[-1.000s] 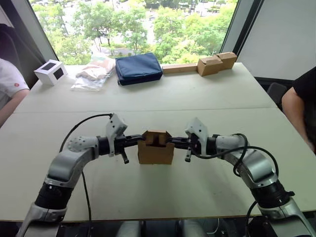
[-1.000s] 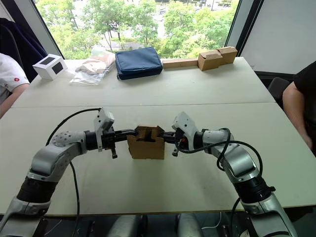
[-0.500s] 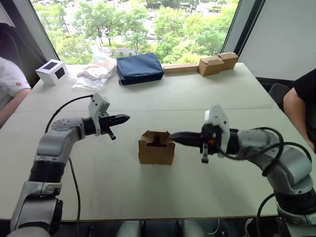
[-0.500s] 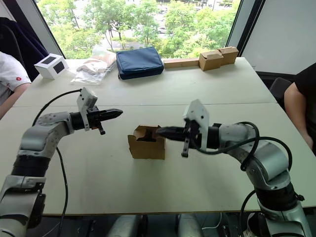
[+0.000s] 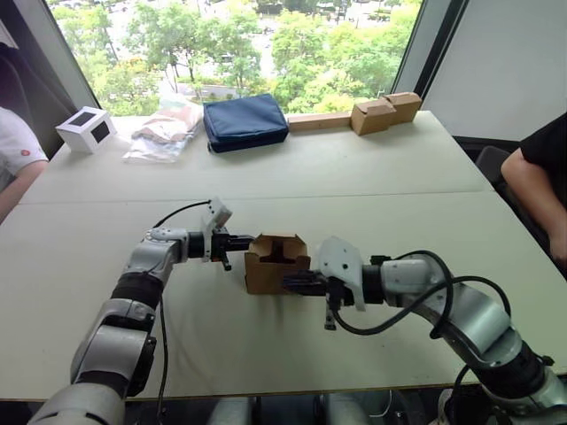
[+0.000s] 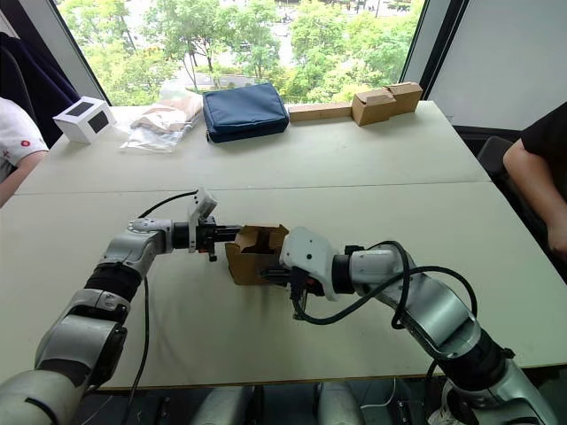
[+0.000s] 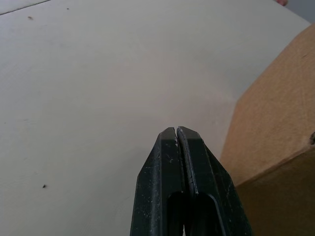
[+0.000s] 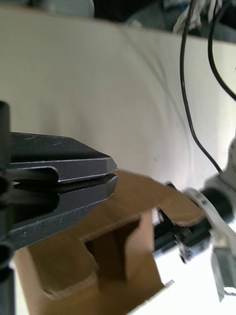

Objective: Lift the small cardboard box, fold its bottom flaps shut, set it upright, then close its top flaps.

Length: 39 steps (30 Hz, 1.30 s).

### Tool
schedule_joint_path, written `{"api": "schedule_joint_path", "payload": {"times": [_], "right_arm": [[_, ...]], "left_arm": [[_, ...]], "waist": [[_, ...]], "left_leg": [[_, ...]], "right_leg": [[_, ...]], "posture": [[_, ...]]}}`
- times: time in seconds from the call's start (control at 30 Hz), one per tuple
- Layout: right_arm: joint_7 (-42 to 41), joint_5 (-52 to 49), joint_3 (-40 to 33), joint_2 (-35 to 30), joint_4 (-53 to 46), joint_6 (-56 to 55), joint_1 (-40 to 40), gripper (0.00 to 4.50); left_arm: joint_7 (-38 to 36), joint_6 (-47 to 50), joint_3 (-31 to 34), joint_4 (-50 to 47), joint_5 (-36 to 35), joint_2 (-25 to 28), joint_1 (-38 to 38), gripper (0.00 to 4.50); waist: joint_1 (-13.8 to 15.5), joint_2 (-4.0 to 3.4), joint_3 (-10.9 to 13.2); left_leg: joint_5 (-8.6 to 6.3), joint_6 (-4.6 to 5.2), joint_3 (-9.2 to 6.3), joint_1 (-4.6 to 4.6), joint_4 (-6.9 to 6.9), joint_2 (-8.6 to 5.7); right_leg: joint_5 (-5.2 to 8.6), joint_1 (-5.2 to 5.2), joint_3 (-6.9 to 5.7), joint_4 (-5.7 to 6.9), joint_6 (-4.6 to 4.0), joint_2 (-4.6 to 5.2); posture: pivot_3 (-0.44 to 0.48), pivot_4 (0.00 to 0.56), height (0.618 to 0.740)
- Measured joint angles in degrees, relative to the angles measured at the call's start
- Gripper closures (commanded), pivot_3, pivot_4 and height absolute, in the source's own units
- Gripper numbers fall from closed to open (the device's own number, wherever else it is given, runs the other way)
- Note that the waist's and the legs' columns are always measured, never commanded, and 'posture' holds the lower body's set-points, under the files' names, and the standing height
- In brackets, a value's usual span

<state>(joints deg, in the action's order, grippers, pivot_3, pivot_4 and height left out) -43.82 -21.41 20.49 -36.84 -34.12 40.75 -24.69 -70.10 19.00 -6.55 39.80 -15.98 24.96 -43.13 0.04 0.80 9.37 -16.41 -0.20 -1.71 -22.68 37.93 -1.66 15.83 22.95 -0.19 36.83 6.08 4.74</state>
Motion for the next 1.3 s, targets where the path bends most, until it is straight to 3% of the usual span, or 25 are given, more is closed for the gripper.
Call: {"api": "schedule_joint_path", "payload": {"times": [0.3,0.8,0.97,1.07,1.3], "right_arm": [[0.4,3.9,1.4,0.9,2.3,-2.0,-1.0,4.50],[-1.5,6.1,1.6,3.9,8.9,-4.0,-2.3,4.50],[-2.2,5.9,1.6,5.6,9.7,-4.4,-2.3,4.50],[-2.8,6.0,1.3,5.6,10.8,-5.0,-2.0,4.50],[-3.4,6.1,1.0,6.6,13.2,-7.2,-1.6,4.50]], "left_arm": [[-1.2,3.4,0.2,-8.9,-0.4,-0.1,2.8,4.49],[1.9,4.3,0.8,-12.0,-0.4,0.0,5.4,4.49],[5.5,4.4,5.4,-12.0,-0.9,4.2,5.8,4.49],[4.2,9.2,8.7,-20.9,-4.2,10.0,9.9,4.49],[2.3,26.9,13.9,-54.5,-19.7,20.0,25.2,4.49]], "waist": [[0.2,0.03,0.0],[0.2,0.03,0.0],[-0.5,0.03,0.0],[-1.0,0.04,0.0],[-0.6,0.03,0.0]], "left_leg": [[0.00,0.00,-0.01,-0.04,0.06,0.00],[0.00,-0.01,0.00,-0.05,0.07,-0.01],[0.00,-0.01,-0.01,-0.07,0.05,0.03],[0.01,-0.01,0.00,-0.08,-0.02,0.05],[0.02,-0.09,-0.03,-0.10,-0.02,0.04]], "right_leg": [[0.00,0.06,0.02,0.12,0.00,0.01],[0.00,0.09,0.03,0.15,-0.01,0.01],[0.01,0.18,0.04,0.20,-0.01,-0.04],[0.01,0.24,0.08,0.20,-0.02,-0.02],[0.01,0.17,0.14,0.15,-0.05,0.33]], "posture": [[0.000,0.150,0.737],[0.000,0.150,0.737],[0.000,0.150,0.737],[0.000,0.150,0.737],[0.000,0.150,0.737]]}}
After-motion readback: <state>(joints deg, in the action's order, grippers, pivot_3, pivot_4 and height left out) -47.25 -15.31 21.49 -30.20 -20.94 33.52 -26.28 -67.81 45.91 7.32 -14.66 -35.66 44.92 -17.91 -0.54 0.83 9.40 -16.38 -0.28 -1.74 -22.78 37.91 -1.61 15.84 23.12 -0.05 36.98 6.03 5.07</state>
